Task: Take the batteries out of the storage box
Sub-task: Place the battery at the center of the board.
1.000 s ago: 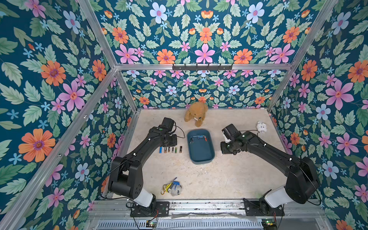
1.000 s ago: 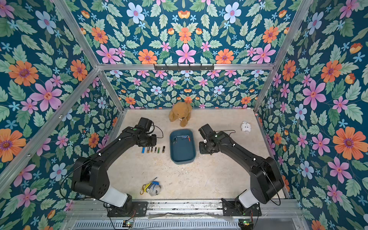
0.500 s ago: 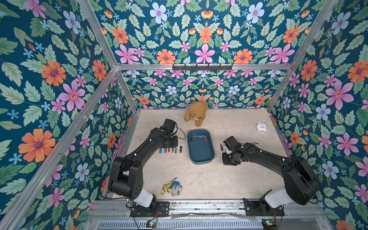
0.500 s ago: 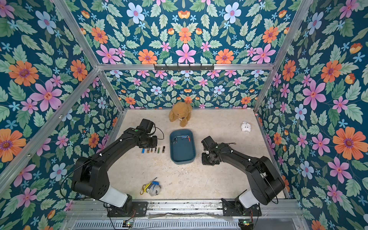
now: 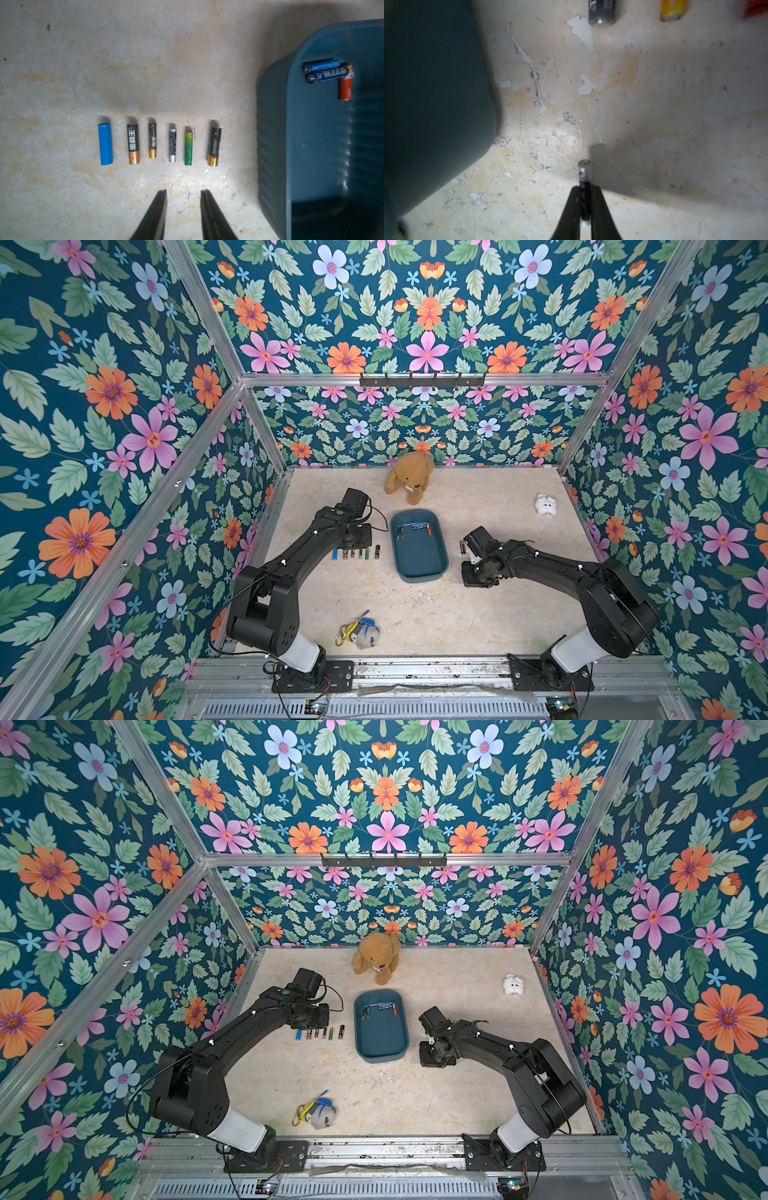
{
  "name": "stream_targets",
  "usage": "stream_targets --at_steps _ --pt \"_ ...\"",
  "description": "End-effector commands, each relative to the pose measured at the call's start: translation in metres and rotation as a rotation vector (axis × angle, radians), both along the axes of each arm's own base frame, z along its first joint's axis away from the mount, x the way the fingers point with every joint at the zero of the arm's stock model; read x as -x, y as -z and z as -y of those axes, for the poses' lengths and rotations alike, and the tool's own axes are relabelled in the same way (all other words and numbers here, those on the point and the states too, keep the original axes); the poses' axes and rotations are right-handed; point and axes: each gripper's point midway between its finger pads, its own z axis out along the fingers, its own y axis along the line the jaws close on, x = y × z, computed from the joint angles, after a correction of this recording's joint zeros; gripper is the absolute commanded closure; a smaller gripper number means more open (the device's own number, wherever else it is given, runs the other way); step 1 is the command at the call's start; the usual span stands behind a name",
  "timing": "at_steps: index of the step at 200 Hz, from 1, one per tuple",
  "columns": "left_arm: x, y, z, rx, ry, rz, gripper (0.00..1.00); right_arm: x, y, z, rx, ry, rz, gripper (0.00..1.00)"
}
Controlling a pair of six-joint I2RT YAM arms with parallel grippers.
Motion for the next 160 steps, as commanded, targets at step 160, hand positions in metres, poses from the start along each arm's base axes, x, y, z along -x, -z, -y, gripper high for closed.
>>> stream_targets --at_steps 160 --pt "-0.0002 -0.0027 0.0033 -0.002 0.002 0.007 0.66 0.0002 0.0039 0.0053 0.040 -0.007 -0.006 0.77"
